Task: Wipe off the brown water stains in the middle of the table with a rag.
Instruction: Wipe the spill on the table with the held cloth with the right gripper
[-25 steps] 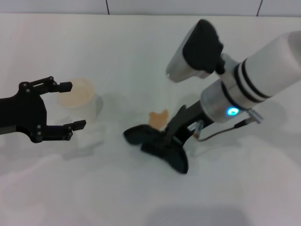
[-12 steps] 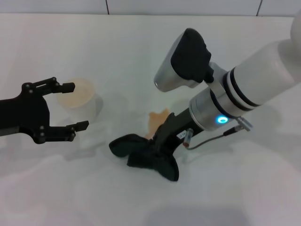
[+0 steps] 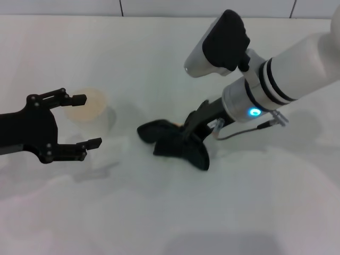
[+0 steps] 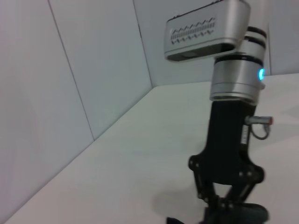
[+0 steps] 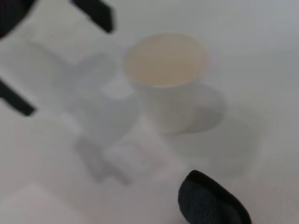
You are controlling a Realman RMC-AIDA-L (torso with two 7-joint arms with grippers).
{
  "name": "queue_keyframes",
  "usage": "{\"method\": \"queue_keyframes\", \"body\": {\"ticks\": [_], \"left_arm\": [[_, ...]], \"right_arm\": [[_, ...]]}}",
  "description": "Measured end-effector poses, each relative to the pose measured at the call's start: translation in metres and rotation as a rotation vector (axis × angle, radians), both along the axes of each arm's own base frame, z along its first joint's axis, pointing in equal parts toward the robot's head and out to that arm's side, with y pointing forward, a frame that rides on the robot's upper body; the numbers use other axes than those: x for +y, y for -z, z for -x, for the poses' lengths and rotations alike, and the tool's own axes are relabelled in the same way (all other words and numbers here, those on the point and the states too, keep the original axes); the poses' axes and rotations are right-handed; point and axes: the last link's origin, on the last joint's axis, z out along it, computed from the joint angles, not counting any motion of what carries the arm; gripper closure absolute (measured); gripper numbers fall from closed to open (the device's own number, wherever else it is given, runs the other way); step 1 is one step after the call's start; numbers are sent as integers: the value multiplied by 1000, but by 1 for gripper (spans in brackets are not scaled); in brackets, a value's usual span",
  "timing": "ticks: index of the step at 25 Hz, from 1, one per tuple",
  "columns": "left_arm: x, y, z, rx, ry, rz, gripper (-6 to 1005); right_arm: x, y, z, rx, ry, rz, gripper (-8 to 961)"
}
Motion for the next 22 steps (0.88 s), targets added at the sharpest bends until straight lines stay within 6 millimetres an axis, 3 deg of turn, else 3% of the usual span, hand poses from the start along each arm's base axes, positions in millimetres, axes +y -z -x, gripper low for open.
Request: {"method": "queue_keyframes", "body": {"ticks": [13,22], "left_arm": [[-1,1,1,3,-3,5,110],[-1,2,2,5,-6,8,110]], "right_arm": [[30,-12,-26,-29,38,-165,857],[31,-17,-39,-15,69,-208,858]]}}
